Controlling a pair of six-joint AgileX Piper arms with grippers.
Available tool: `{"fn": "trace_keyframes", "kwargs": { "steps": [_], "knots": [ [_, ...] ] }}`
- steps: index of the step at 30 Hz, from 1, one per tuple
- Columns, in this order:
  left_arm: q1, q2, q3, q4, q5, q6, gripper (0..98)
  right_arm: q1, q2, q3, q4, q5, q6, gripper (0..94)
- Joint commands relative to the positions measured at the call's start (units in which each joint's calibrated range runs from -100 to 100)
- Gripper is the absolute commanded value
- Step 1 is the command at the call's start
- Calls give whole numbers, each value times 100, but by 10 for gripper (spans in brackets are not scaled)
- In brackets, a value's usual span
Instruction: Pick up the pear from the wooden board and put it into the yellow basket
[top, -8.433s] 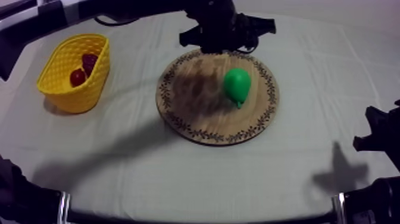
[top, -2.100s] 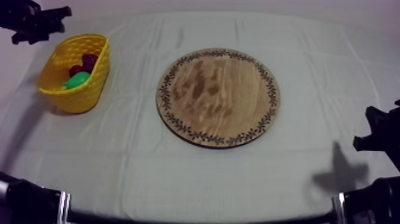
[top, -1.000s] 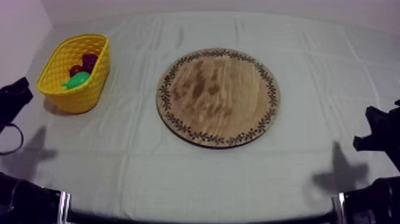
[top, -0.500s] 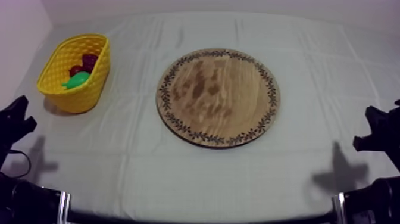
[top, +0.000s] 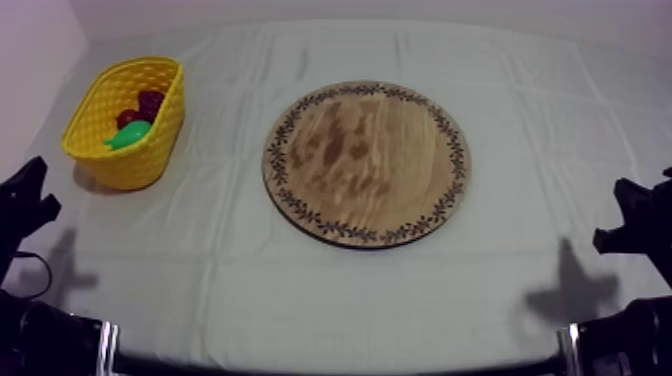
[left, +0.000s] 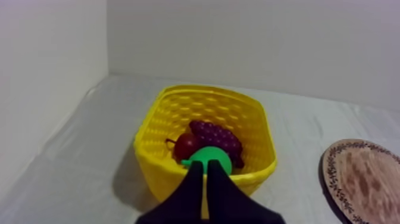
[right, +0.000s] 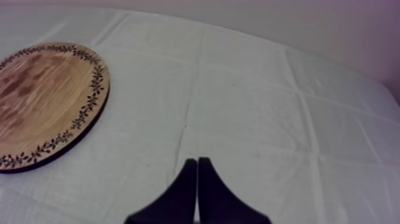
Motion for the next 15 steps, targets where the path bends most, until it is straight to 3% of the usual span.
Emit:
{"fn": "trace_keyframes", "kwargs": {
  "steps": [1,5,7,15],
  "knots": [
    [-14,5,-15,406,105,-654,0,-1,1,5,1,2,0,5],
    [-27,10,127,876,115,-1212,0,0,1,5,1,2,0,5],
    [-25,8,158,1023,161,-1316,0,0,1,5,1,2,0,5],
    [-4,3,195,1121,202,-1109,0,0,1,5,1,2,0,5]
  ]
}}
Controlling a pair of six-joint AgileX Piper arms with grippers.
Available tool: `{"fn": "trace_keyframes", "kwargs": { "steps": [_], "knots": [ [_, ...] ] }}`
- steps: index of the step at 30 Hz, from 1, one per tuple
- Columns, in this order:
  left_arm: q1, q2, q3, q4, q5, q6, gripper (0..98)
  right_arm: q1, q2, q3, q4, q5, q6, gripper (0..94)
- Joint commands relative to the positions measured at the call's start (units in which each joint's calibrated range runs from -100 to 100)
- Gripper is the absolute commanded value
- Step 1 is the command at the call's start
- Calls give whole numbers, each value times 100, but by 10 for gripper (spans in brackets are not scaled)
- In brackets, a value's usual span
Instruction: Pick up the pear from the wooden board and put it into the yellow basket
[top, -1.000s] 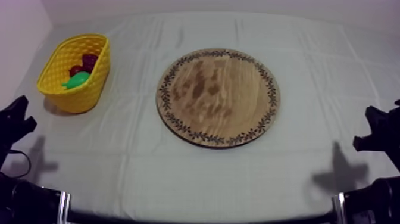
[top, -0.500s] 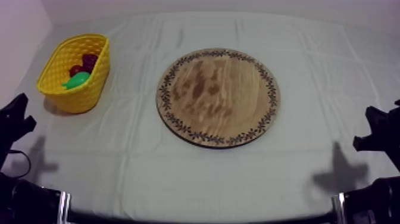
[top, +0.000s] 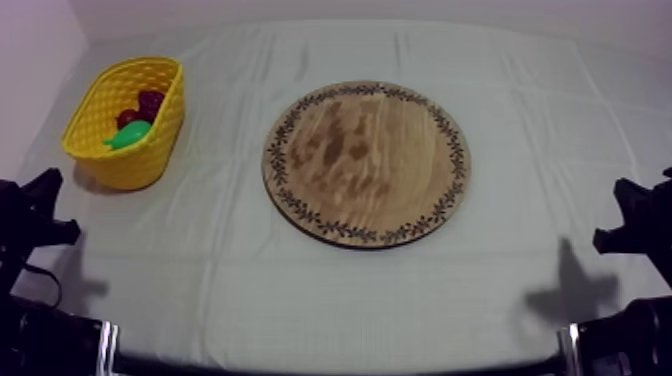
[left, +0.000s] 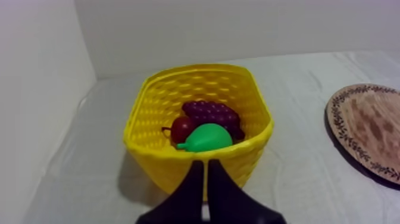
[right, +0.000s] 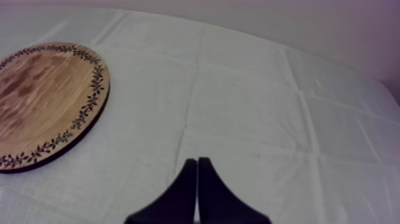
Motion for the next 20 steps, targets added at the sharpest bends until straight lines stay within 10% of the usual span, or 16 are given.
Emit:
{"fn": "trace_keyframes", "kwargs": {
  "steps": [1,20],
  "knots": [
    [2,-3,1,-10,-1,216,0,0,1,5,1,0,0,5],
    [3,-3,3,26,19,370,0,0,1,5,1,0,0,5]
  ]
}}
